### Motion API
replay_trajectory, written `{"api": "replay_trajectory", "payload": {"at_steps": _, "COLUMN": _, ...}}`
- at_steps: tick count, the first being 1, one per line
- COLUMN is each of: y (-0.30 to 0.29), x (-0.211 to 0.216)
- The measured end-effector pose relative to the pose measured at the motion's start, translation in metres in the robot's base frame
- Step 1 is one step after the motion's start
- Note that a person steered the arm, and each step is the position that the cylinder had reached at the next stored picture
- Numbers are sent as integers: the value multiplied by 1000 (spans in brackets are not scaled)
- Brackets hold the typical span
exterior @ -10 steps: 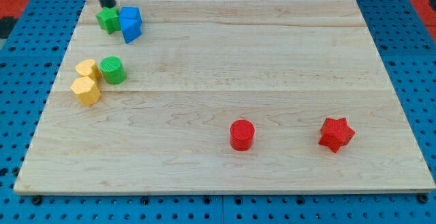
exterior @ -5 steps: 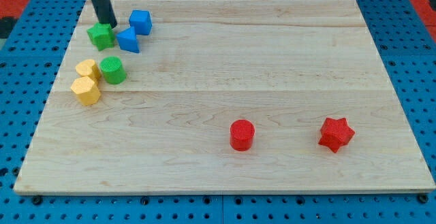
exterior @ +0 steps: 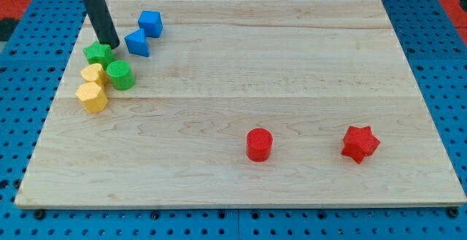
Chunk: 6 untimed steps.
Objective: Move the green star above the heart
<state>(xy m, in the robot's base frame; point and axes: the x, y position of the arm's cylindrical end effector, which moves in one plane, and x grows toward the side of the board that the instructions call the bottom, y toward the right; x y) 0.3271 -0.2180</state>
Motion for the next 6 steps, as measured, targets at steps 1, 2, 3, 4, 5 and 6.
{"api": "replay_trajectory", "payload": {"at_steps": 1, "y": 0, "x": -2}}
{"api": "replay_trajectory", "payload": {"at_steps": 2, "y": 0, "x": -2}}
{"api": "replay_trajectory", "payload": {"at_steps": 3, "y": 0, "x": -12}}
{"api": "replay_trajectory", "payload": {"at_steps": 4, "y": 37, "x": -30}}
{"api": "replay_trajectory", "payload": {"at_steps": 5, "y": 103, "x": -1}}
{"api": "replay_trajectory", "payload": {"at_steps": 6, "y": 126, "x": 50}}
